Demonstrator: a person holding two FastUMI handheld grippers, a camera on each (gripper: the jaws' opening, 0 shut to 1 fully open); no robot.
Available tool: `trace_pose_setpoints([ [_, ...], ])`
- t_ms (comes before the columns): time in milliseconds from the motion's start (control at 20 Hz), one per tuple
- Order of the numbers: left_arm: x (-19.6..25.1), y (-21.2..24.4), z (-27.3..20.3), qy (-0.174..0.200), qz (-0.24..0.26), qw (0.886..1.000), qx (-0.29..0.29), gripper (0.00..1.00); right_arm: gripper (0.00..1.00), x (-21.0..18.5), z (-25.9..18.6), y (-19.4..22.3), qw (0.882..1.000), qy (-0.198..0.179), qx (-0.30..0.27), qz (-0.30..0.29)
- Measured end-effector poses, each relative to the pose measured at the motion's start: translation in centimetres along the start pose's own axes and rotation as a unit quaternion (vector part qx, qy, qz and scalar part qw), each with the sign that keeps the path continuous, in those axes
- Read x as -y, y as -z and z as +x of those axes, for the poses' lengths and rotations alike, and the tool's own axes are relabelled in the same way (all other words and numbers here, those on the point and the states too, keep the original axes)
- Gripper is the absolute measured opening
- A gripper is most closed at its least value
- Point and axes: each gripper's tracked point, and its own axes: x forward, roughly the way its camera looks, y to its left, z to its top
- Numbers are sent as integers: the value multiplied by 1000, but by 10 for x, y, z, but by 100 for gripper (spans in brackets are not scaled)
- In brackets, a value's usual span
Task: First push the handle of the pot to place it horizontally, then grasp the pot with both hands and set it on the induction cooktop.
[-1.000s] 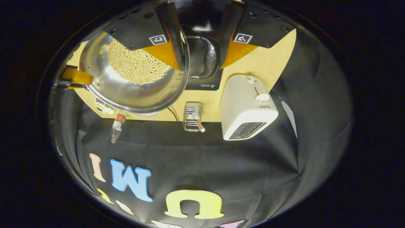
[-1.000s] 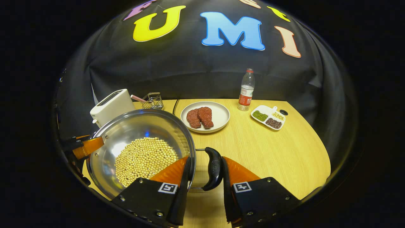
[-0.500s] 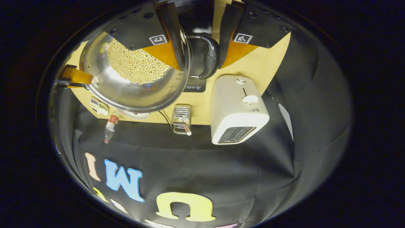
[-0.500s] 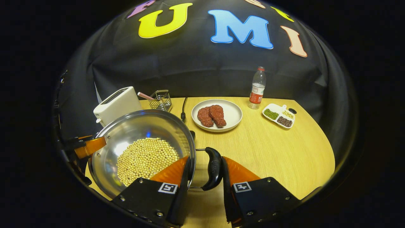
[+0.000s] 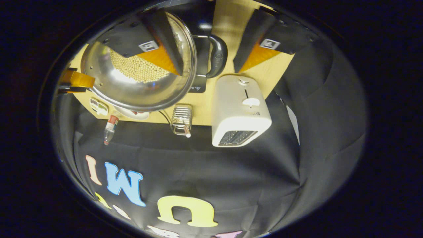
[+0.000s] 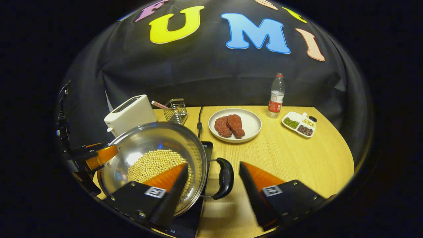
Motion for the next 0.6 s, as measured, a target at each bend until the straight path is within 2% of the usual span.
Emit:
trace_pose_setpoints([
  [50,-1,-4,-3,-7,8,1000,10,93,97,6,-4,-6,1000,5,13,-8],
  [250,14,-37,-31,-28,5,997,66,100,98,35,-31,-27,998,16,59,-15],
  [300,22,-44,-40,-30,3,996,81,99,98,47,-39,-34,997,22,75,-16],
  [450,60,-71,-72,-28,5,992,125,93,97,79,-69,-49,993,27,113,-19],
  [500,75,-80,-82,-25,7,990,136,100,97,92,-80,-53,992,28,122,-23],
  [600,106,-93,-102,-19,3,988,156,100,97,116,-101,-60,989,32,141,-28],
])
